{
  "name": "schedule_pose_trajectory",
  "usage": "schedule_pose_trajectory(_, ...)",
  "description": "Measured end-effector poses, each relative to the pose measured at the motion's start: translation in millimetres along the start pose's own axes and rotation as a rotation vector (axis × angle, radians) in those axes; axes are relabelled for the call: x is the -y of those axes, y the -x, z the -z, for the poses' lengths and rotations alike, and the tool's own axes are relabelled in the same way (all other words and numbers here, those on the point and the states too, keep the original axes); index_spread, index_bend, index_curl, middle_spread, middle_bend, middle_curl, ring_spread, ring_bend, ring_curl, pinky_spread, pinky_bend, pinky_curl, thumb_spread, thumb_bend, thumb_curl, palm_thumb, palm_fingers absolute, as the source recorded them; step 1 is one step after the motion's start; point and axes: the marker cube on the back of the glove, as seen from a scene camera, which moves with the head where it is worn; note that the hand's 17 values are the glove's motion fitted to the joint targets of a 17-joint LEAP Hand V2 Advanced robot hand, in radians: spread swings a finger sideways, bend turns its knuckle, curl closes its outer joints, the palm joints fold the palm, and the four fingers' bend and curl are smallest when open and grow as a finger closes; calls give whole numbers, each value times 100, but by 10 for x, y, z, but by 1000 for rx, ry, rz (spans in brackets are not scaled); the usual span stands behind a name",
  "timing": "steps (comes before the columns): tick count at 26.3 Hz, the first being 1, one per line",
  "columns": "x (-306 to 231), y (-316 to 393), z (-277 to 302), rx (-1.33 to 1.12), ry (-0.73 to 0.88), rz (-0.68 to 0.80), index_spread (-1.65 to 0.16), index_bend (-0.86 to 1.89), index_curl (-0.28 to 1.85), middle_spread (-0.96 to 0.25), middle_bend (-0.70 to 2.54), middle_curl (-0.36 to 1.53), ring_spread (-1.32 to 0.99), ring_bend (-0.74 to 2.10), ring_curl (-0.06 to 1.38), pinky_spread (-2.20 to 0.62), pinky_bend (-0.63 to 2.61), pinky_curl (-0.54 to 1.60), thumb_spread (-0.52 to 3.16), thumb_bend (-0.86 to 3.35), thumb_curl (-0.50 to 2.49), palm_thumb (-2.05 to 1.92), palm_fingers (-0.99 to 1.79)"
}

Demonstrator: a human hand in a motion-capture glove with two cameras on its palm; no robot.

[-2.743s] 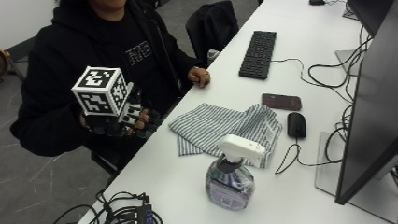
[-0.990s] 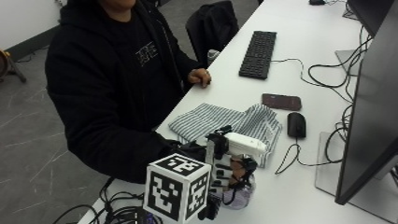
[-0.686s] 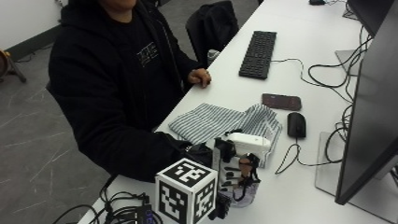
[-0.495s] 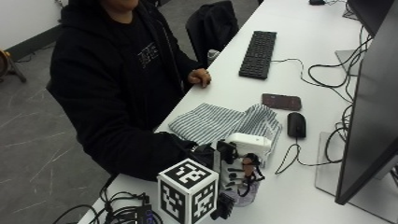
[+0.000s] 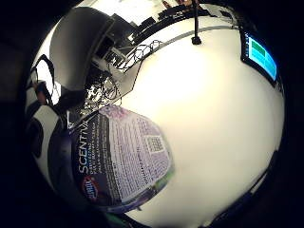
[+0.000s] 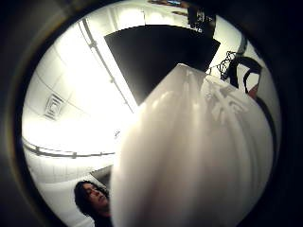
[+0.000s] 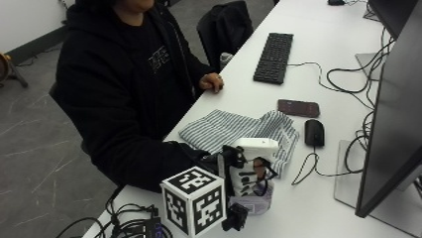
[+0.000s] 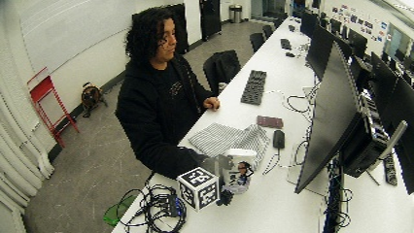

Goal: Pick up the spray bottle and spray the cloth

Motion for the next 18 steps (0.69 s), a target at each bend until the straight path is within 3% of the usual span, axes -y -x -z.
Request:
schedule_pose_trajectory(6,-219,78,145,-4,147,22,-28,25,40,-22,49,49,-23,73,46,-33,44,39,55,-2,57,92,142)
schedule_pose_trajectory(18,-473,915,0,-482,821,178,-29,26,46,-22,52,52,-23,76,47,-33,45,39,48,-3,63,92,139)
